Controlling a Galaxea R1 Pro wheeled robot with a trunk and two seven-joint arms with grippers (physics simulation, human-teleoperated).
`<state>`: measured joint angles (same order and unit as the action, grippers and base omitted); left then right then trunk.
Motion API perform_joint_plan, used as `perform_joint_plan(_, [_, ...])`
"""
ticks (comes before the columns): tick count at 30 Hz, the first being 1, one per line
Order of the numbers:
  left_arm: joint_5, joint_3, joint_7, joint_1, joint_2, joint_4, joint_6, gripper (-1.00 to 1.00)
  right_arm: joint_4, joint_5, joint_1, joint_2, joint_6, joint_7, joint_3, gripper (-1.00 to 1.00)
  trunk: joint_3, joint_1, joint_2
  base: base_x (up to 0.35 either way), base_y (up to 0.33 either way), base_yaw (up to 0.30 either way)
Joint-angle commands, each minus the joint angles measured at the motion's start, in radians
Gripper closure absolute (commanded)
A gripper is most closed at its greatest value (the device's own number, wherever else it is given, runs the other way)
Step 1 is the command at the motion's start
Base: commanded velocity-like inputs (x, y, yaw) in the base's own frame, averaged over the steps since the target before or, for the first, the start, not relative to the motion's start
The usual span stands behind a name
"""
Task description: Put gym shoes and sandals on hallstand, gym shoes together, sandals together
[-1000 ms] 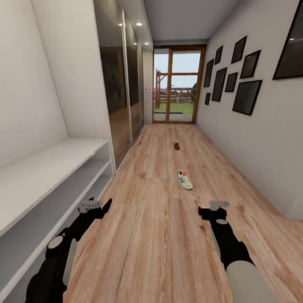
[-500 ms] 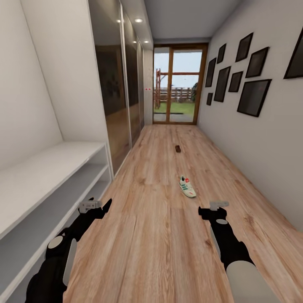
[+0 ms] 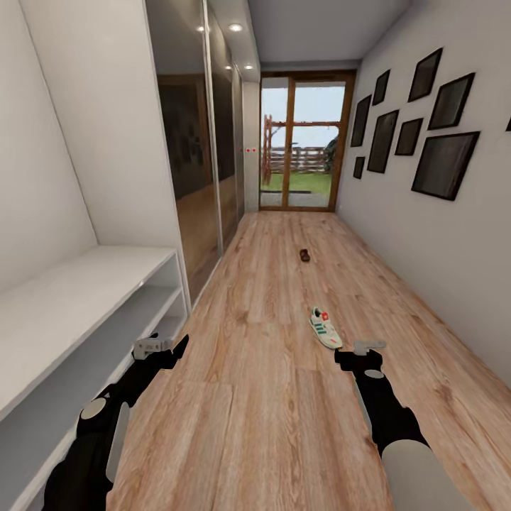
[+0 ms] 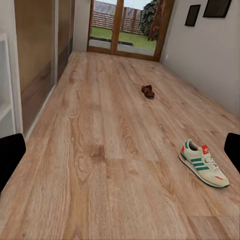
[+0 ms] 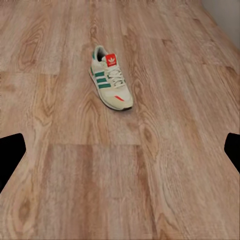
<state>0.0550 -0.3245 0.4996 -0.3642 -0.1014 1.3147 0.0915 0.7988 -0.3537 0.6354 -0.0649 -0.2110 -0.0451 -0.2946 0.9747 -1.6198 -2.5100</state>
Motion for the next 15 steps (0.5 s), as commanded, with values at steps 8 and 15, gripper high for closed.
perform_joint_plan(8, [0.006, -0.004, 0.008, -0.001, -0.001, 0.001, 0.005, -1.00, 0.002, -0.008, 0.001, -0.001, -0.005, 0.001, -0.003, -1.00, 0.001, 0.000, 0.000, 0.341, 0.120, 0.000])
perform_joint_plan(15, [0.006, -0.004, 0.008, -0.001, -0.001, 0.001, 0.005, -1.00, 0.002, -0.008, 0.001, -0.001, -0.005, 0.001, -0.002, -1.00, 0.001, 0.000, 0.000, 0.340, 0.121, 0.000])
